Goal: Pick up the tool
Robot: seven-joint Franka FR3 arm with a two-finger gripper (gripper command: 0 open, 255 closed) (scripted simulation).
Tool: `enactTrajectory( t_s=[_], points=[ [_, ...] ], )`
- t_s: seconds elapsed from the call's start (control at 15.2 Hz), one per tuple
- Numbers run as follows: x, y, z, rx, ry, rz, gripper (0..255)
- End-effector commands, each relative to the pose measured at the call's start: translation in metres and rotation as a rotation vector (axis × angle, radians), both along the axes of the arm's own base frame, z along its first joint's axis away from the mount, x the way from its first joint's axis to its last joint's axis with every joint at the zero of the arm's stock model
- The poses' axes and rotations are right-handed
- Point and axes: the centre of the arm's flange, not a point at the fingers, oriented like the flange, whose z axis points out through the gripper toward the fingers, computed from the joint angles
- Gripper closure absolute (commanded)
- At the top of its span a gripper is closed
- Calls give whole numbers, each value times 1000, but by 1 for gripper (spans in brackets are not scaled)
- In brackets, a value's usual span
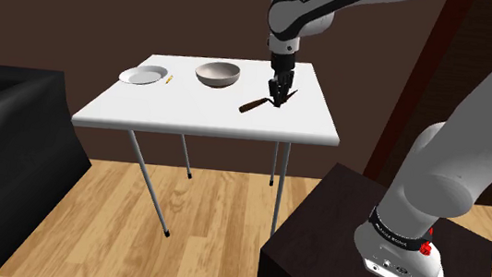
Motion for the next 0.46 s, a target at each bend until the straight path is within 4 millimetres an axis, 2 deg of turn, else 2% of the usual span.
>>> enactTrajectory(
  t_s=[0.0, 0.26, 0.4],
  points=[
    [1, -1, 11, 0, 0, 0, 255],
    [1, -1, 33, 0, 0, 0, 255],
    [1, -1, 33, 0, 0, 0, 255]
  ],
)
